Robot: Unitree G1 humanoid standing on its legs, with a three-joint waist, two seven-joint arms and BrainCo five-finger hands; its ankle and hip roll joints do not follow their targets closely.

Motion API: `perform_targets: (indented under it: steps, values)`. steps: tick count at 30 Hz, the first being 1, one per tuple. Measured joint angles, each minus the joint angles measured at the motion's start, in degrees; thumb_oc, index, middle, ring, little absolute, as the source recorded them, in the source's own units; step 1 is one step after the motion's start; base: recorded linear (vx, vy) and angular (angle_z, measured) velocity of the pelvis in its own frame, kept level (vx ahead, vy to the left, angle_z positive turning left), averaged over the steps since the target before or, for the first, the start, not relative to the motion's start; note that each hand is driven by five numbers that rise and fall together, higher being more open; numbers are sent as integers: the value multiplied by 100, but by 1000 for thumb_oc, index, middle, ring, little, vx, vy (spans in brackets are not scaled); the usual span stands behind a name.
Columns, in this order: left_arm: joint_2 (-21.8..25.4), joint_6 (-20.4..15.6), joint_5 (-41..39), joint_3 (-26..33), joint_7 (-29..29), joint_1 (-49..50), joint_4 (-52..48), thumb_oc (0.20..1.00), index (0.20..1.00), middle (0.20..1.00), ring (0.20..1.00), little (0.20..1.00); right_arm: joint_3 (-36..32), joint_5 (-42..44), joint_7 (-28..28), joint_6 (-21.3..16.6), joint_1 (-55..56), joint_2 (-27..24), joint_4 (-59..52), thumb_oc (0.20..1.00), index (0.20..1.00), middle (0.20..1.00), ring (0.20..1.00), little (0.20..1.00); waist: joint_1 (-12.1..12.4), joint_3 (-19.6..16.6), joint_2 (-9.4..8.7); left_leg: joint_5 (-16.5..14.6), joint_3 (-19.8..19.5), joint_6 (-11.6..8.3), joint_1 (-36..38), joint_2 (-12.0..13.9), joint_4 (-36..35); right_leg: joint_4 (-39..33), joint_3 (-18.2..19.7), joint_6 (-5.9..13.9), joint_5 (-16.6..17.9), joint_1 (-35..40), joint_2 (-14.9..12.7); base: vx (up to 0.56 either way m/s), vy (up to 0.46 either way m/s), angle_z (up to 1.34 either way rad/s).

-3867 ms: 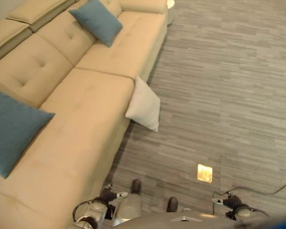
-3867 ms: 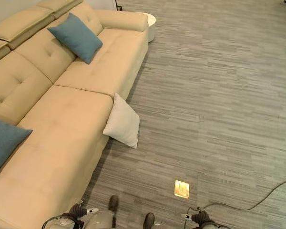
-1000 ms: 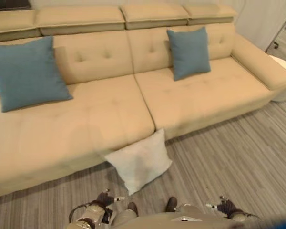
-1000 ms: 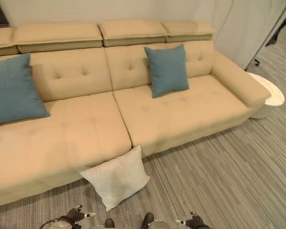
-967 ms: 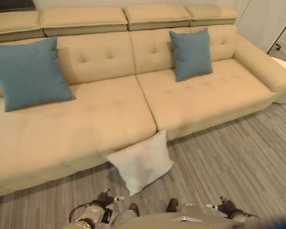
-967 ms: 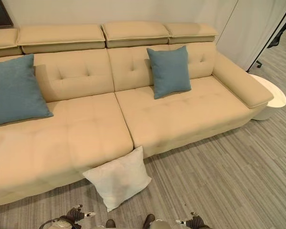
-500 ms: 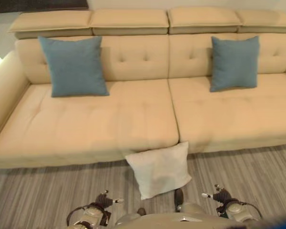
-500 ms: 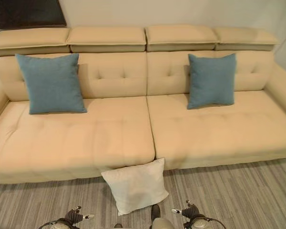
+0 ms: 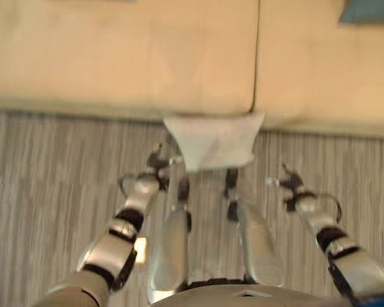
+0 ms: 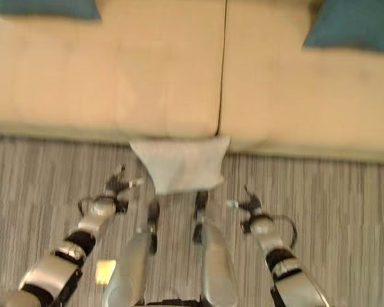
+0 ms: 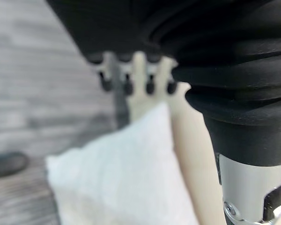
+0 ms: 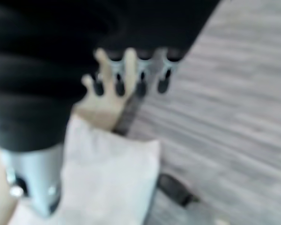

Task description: Pick up all the scattered cushions and arrange them neatly on the sofa.

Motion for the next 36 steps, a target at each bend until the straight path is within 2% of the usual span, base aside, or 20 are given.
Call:
perform_targets:
  steps: [1,2,3,4,6,11,14,21,24,28,36]
  values:
    - [13,-16,-101,-4,60,-111,-2,1000,1000,1000,1000,1000,5,65,-66,-9,-170,-39,-2,1000,1000,1000,1000,1000,10,20,36,39,79,38,-131,83,25,195,7,23,-56,-199,16,-100,32,-13]
    - [31,-116,-254,-15,194,-415,-6,1000,1000,1000,1000,1000,49,160,-227,1,-505,-167,7,1000,1000,1000,1000,1000,-11,23,57,57,131,1,-518,130,137,1505,245,-164,-497,-818,-40,-50,10,23]
    - [95,-185,-389,-117,278,-639,-75,1000,1000,1000,1000,1000,108,205,-324,-5,-644,-347,-51,1000,1000,1000,1000,1000,-55,24,23,58,124,-34,-819,92,247,1602,380,-235,-873,-1008,-61,-6,6,22]
    - [223,-216,-467,-146,398,-775,-62,1000,1000,1000,1000,1000,120,286,-447,-9,-1090,-438,-64,1000,1000,1000,1000,1000,-33,43,27,139,83,-125,-1033,160,140,1527,373,-174,-818,-1250,24,8,13,9]
    - [224,-254,-608,-141,553,-905,-59,1000,1000,1000,1000,1000,118,324,-627,-42,-1434,-603,-97,1000,1000,1000,1000,1000,-45,36,40,142,91,-123,-1303,173,255,1630,393,-157,-794,-1545,26,-26,25,-17]
    - [213,-270,-616,-111,825,-1513,11,1000,1000,1000,1000,1000,151,391,-917,-57,-2222,-1136,-168,1000,1000,1000,1000,1000,-2,60,54,91,100,-192,-2521,169,950,2033,433,-435,-704,-2628,10,5,-5,-6]
    - [242,-247,-624,-101,916,-1626,235,1000,1000,1000,1000,1000,237,437,-941,-63,-2314,-1121,-143,1000,1000,1000,1000,1000,73,60,54,-25,137,-170,-2620,141,1110,2103,477,-473,-732,-2699,-21,18,-2,-2]
    - [338,-271,-850,25,1063,-1588,61,1000,1000,1000,1000,1000,263,494,-1062,-123,-2409,-1118,52,1000,1000,1000,1000,1000,92,43,31,14,106,-101,-2855,-25,1119,2188,473,-398,-772,-2912,-198,17,-4,10]
    - [526,-253,-1008,-44,1046,-1774,252,1000,1000,1000,1000,1000,340,539,-1063,-129,-2554,-1124,47,1000,1000,1000,1000,1000,-10,26,-3,34,98,-91,-3108,-43,1176,2190,482,-371,-729,-3149,-203,-26,59,0]
    - [946,-252,-1242,-406,925,-2468,226,1000,1000,1000,1000,1000,446,745,-1062,-176,-2951,-1212,77,1000,1000,1000,1000,1000,-131,-87,-121,72,230,-49,-3705,-25,1257,2154,586,-325,-581,-3747,-185,-9,43,-12]
    - [902,-283,-1550,-649,806,-3491,209,1000,1000,1000,1000,1000,735,1004,-1064,-191,-3540,-1324,165,1000,1000,1000,1000,1000,-189,-91,-123,36,433,9,-4379,-52,1481,2228,852,-260,-477,-4479,-179,8,40,-5]
